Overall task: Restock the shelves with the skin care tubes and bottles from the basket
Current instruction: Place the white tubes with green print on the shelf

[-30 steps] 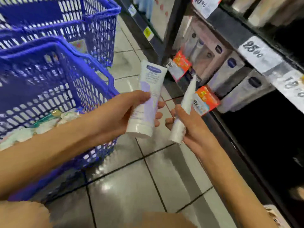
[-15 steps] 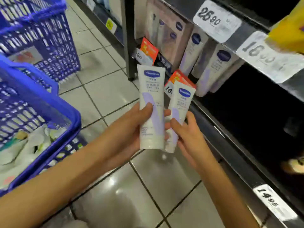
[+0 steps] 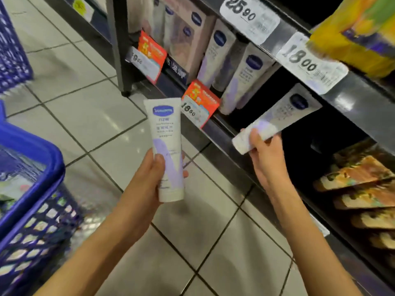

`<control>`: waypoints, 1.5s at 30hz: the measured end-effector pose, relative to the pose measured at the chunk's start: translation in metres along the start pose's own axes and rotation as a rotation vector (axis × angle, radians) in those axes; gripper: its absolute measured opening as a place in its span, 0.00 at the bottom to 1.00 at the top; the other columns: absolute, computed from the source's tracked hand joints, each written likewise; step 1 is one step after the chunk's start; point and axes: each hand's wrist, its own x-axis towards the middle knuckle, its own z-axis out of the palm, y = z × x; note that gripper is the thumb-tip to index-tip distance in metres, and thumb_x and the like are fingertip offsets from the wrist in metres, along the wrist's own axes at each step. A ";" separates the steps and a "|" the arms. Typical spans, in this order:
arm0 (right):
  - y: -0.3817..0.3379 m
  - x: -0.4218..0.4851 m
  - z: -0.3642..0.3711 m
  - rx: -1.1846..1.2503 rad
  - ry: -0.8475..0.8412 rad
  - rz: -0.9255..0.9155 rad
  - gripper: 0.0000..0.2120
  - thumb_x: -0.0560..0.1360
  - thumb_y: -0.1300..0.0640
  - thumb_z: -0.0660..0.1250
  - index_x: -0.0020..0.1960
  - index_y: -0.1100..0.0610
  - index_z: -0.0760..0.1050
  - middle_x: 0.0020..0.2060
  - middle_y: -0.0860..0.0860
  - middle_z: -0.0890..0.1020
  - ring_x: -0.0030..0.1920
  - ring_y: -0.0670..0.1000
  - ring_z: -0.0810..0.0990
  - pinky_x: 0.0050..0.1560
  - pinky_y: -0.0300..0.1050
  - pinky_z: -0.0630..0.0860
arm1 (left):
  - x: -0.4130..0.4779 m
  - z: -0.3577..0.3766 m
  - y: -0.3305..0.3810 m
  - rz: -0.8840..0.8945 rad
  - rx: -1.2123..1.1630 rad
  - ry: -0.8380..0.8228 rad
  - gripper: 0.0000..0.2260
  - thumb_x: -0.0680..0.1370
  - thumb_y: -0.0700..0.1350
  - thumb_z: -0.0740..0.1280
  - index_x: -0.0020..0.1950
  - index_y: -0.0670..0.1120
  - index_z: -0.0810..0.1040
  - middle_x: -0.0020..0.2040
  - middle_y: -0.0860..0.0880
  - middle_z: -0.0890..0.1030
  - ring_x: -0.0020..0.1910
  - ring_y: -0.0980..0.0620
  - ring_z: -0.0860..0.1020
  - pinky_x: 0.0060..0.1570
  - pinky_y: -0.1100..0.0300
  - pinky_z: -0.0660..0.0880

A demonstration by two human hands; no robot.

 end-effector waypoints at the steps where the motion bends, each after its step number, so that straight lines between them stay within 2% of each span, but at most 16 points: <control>1: -0.001 0.014 -0.001 -0.048 0.075 -0.046 0.17 0.77 0.64 0.63 0.64 0.56 0.65 0.59 0.56 0.76 0.59 0.54 0.76 0.66 0.55 0.70 | -0.002 -0.004 -0.001 -0.008 0.010 0.012 0.20 0.72 0.56 0.55 0.61 0.55 0.72 0.49 0.57 0.83 0.45 0.58 0.82 0.39 0.67 0.78; 3: -0.002 0.041 -0.004 -0.131 0.147 -0.114 0.23 0.75 0.65 0.65 0.68 0.60 0.63 0.64 0.58 0.73 0.64 0.55 0.73 0.69 0.52 0.67 | -0.004 -0.009 -0.004 -0.027 0.019 0.019 0.22 0.71 0.56 0.57 0.64 0.54 0.71 0.49 0.57 0.83 0.45 0.58 0.82 0.38 0.68 0.77; 6: 0.006 0.066 -0.006 -0.325 0.151 -0.142 0.23 0.75 0.66 0.65 0.68 0.63 0.64 0.62 0.55 0.73 0.60 0.50 0.73 0.63 0.42 0.68 | -0.003 -0.013 -0.004 -0.038 0.016 0.009 0.21 0.71 0.54 0.60 0.63 0.54 0.72 0.51 0.57 0.83 0.47 0.56 0.82 0.38 0.68 0.77; 11: 0.029 0.076 -0.010 -0.446 0.196 -0.120 0.26 0.73 0.61 0.68 0.69 0.60 0.65 0.63 0.57 0.75 0.61 0.53 0.74 0.61 0.40 0.68 | 0.006 -0.011 -0.005 -0.065 0.004 -0.037 0.19 0.71 0.52 0.62 0.60 0.50 0.75 0.49 0.54 0.83 0.46 0.56 0.82 0.37 0.66 0.77; 14: 0.028 0.086 -0.008 -0.514 0.234 -0.170 0.24 0.72 0.62 0.69 0.67 0.63 0.68 0.61 0.60 0.76 0.61 0.56 0.75 0.58 0.37 0.68 | 0.009 -0.012 -0.009 -0.088 -0.032 -0.074 0.16 0.70 0.46 0.70 0.57 0.50 0.77 0.51 0.52 0.83 0.48 0.54 0.83 0.38 0.65 0.77; 17: 0.024 0.092 -0.003 -0.500 0.255 -0.152 0.24 0.72 0.65 0.69 0.66 0.64 0.68 0.61 0.60 0.76 0.62 0.57 0.75 0.61 0.41 0.69 | 0.009 -0.014 -0.012 -0.094 -0.067 -0.110 0.14 0.71 0.47 0.68 0.56 0.54 0.78 0.52 0.51 0.83 0.50 0.52 0.82 0.41 0.65 0.78; 20: 0.019 0.072 0.001 -0.446 0.267 -0.129 0.27 0.73 0.65 0.68 0.69 0.64 0.64 0.64 0.60 0.74 0.64 0.55 0.74 0.66 0.46 0.69 | 0.009 -0.016 -0.012 -0.095 -0.095 -0.119 0.14 0.73 0.49 0.63 0.57 0.50 0.76 0.49 0.51 0.83 0.49 0.53 0.82 0.42 0.64 0.78; 23: 0.014 0.019 0.007 -0.213 0.407 -0.283 0.21 0.74 0.62 0.67 0.65 0.59 0.68 0.56 0.53 0.78 0.58 0.44 0.76 0.60 0.39 0.73 | 0.006 -0.019 -0.008 -0.101 -0.089 -0.131 0.16 0.73 0.50 0.58 0.59 0.49 0.75 0.47 0.53 0.83 0.45 0.56 0.81 0.41 0.65 0.77; 24: 0.013 -0.004 0.014 -0.232 0.331 -0.300 0.16 0.74 0.58 0.66 0.61 0.54 0.72 0.51 0.49 0.79 0.52 0.39 0.77 0.55 0.33 0.74 | 0.005 -0.020 -0.008 -0.106 -0.085 -0.134 0.17 0.74 0.50 0.59 0.60 0.49 0.75 0.48 0.53 0.82 0.45 0.57 0.81 0.41 0.65 0.77; 28: 0.020 -0.090 0.053 -0.384 -0.419 -0.012 0.07 0.71 0.52 0.67 0.49 0.45 0.77 0.42 0.44 0.82 0.42 0.39 0.79 0.41 0.30 0.74 | 0.003 -0.014 -0.007 -0.108 -0.084 -0.136 0.17 0.78 0.47 0.56 0.65 0.46 0.72 0.56 0.48 0.81 0.54 0.52 0.80 0.51 0.60 0.77; 31: 0.014 -0.108 0.063 -0.373 -0.542 0.060 0.05 0.75 0.56 0.66 0.50 0.49 0.77 0.42 0.44 0.83 0.43 0.41 0.82 0.42 0.31 0.76 | 0.003 -0.012 -0.003 -0.107 -0.045 -0.095 0.15 0.80 0.47 0.55 0.63 0.45 0.74 0.56 0.45 0.82 0.55 0.48 0.80 0.53 0.58 0.78; 35: 0.000 -0.101 0.057 -0.396 -0.633 0.154 0.14 0.72 0.62 0.69 0.52 0.45 0.73 0.41 0.35 0.83 0.45 0.36 0.81 0.40 0.26 0.75 | 0.001 -0.009 -0.003 -0.103 0.109 -0.119 0.14 0.81 0.46 0.56 0.59 0.45 0.78 0.54 0.45 0.82 0.52 0.50 0.81 0.53 0.58 0.78; 37: 0.003 -0.101 0.058 -0.411 -0.579 0.114 0.17 0.71 0.63 0.70 0.51 0.44 0.72 0.41 0.33 0.82 0.45 0.35 0.81 0.39 0.26 0.74 | 0.001 -0.006 -0.005 -0.068 0.158 -0.082 0.13 0.81 0.45 0.56 0.58 0.47 0.78 0.54 0.47 0.83 0.53 0.50 0.81 0.54 0.58 0.78; 39: 0.006 -0.096 0.057 -0.382 -0.432 0.050 0.16 0.70 0.64 0.70 0.53 0.48 0.75 0.43 0.41 0.84 0.46 0.38 0.82 0.41 0.28 0.75 | 0.003 -0.007 -0.004 -0.027 0.157 -0.024 0.11 0.80 0.43 0.58 0.57 0.49 0.78 0.52 0.50 0.83 0.53 0.53 0.80 0.56 0.60 0.76; 42: 0.003 -0.064 0.045 -0.290 -0.087 -0.056 0.14 0.71 0.67 0.69 0.56 0.59 0.74 0.48 0.50 0.82 0.45 0.38 0.81 0.47 0.32 0.76 | 0.005 -0.014 -0.002 -0.031 0.115 0.074 0.10 0.79 0.42 0.61 0.52 0.55 0.79 0.48 0.54 0.82 0.51 0.58 0.79 0.58 0.61 0.74; 45: -0.003 -0.019 0.029 -0.314 0.227 -0.178 0.19 0.71 0.65 0.70 0.61 0.61 0.72 0.53 0.52 0.80 0.49 0.40 0.79 0.54 0.32 0.75 | 0.002 -0.021 -0.005 -0.039 0.110 0.079 0.09 0.78 0.42 0.62 0.53 0.54 0.78 0.52 0.52 0.82 0.55 0.56 0.79 0.58 0.61 0.74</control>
